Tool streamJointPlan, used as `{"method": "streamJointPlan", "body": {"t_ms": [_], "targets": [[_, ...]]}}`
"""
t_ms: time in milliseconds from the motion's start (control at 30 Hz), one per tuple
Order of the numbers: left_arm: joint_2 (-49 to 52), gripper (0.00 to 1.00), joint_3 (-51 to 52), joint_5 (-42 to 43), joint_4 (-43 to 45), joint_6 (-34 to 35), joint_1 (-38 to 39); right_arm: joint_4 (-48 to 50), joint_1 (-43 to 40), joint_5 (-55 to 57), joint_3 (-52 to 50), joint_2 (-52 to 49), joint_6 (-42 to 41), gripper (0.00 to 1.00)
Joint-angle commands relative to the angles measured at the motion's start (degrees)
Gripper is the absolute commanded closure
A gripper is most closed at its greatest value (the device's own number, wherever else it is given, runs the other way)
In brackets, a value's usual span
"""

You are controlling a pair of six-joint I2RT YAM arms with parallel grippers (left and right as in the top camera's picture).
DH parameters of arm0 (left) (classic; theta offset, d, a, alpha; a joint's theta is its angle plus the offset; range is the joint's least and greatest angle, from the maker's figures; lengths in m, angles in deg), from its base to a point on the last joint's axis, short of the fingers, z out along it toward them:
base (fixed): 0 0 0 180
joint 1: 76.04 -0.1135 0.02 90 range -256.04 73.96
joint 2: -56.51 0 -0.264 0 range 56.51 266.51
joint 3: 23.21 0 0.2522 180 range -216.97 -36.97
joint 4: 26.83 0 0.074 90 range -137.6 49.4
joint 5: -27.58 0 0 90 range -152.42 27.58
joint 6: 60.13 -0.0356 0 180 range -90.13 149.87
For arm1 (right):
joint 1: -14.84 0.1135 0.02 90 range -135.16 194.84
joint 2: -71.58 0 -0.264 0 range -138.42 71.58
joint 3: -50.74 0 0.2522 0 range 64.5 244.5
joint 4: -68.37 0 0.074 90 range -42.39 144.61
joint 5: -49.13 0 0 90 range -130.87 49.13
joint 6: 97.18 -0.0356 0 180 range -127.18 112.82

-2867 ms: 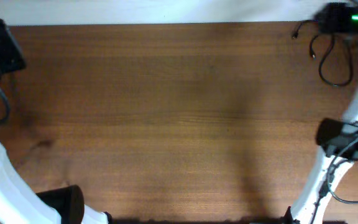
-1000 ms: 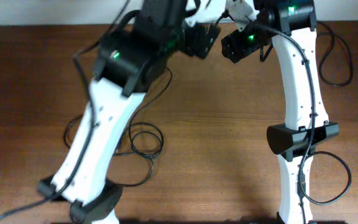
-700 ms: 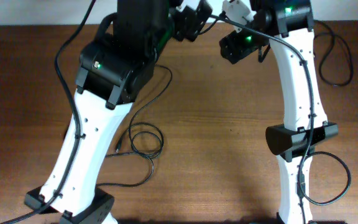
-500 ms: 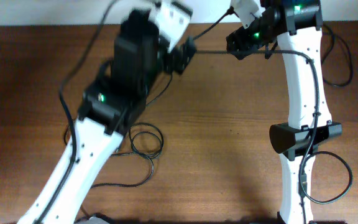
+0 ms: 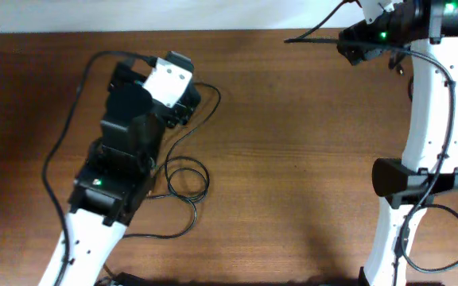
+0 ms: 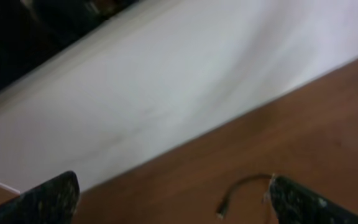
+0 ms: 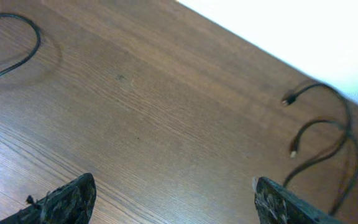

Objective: Untangle cables

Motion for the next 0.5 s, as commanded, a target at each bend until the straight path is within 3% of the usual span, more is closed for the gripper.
{"method": "streamJointPlan", "body": {"t_ms": [0, 100, 167, 233, 300, 400, 467], "targets": [[-0.11, 0.01, -0.94, 6.03, -2.97, -0.68, -6.23, 0.57, -0.26, 3.28, 0.81, 3.1, 0.98, 0.18], [-0.11, 0.01, 1.16, 14.16, -2.03, -0.46, -10.58, 2.64, -0.94, 4.0, 0.83, 6.49, 5.86, 0.17], [-0.11, 0.01, 1.38, 14.19, -1.44, 0.37, -11.28, 7.61, -0.98, 4.7, 0.87, 8.96, 9.92, 0.13], [-0.13, 0.01, 1.38, 13.75, -1.01, 0.37, -11.26, 16.98, -0.94, 2.32, 0.87, 11.19, 10.19, 0.02], [-0.11, 0.01, 1.38, 13.77, -1.03, 0.37, -11.26, 22.05, -0.96, -4.52, 0.83, 12.31, 10.16, 0.01], [-0.17, 0.01, 1.38, 13.7, -1.01, 0.37, -11.26, 18.99, -2.84, -12.31, -0.59, 13.46, 6.56, 0.01], [-0.17, 0.01, 1.38, 13.75, -0.98, 0.37, -11.23, 18.97, -4.92, -17.64, -7.06, 16.17, 6.75, 0.01]]}}
